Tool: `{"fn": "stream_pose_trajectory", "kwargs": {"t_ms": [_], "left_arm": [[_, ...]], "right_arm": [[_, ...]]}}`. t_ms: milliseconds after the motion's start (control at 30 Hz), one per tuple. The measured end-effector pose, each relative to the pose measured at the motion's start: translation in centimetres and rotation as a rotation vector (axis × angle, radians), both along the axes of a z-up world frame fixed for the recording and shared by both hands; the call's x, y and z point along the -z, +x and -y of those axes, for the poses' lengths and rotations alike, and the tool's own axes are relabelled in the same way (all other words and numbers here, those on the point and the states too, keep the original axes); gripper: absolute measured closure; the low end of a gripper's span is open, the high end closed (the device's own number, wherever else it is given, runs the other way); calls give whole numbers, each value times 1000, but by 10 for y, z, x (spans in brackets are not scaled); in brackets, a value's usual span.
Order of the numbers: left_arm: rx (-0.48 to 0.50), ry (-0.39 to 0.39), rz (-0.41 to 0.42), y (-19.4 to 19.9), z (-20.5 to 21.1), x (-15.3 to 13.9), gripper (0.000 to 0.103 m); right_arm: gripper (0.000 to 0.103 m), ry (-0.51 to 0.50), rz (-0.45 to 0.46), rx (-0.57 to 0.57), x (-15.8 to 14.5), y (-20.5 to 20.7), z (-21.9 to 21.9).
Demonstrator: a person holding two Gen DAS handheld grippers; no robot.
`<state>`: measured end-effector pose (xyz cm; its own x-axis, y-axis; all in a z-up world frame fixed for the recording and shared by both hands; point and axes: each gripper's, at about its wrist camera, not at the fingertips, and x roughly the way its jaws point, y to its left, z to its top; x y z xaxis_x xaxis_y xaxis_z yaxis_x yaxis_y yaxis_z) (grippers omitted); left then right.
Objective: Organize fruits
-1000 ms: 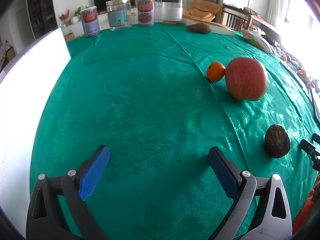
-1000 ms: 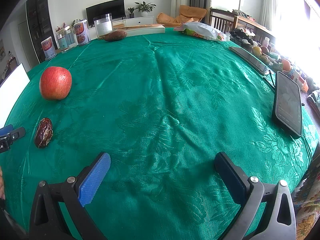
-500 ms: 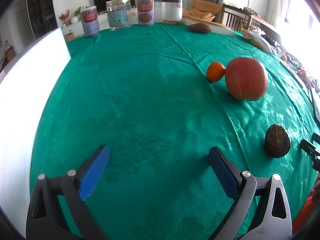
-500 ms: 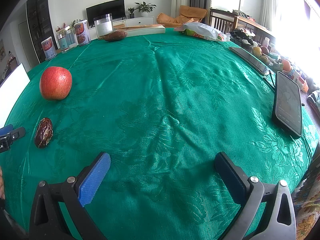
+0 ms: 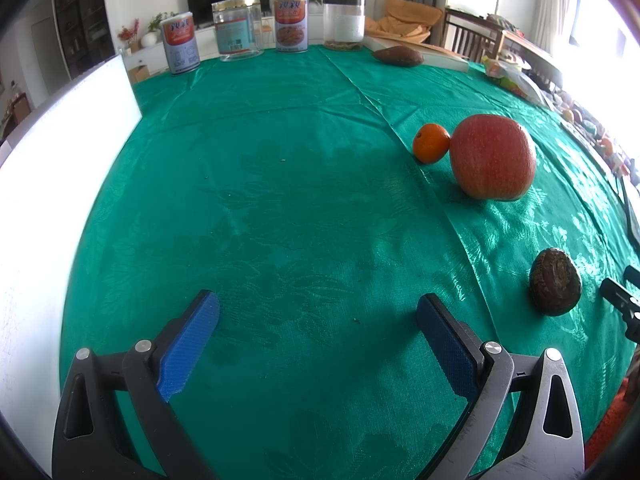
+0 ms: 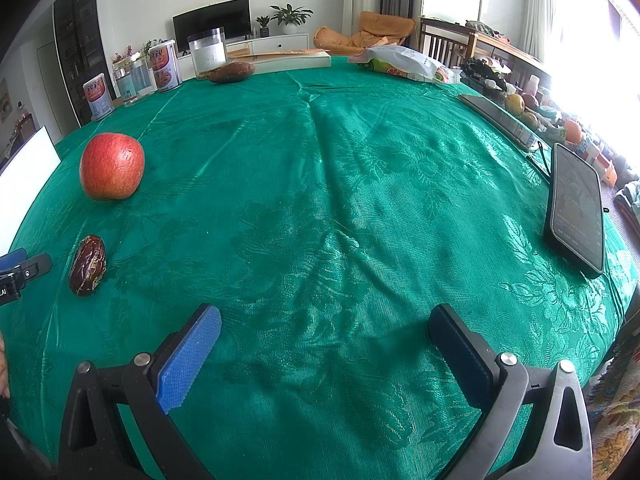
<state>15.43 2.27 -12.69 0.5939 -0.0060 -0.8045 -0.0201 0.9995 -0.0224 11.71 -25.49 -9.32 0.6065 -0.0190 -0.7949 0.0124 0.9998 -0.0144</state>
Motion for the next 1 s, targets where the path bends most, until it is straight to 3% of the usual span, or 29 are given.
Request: {"fn": "stream_pose_trajectory", "kwargs": {"t_ms": [667, 800, 1000], "left_arm": [[11, -13, -8, 0, 0, 0, 2], [89, -147, 1, 2, 6, -19, 3], [237, -160, 65, 39, 62, -64, 3]], "right_arm": [[0, 0, 3, -2, 0, -1, 0], [0, 0, 8, -2, 0, 2, -1], [0, 0, 8, -3, 1, 0, -1]]}}
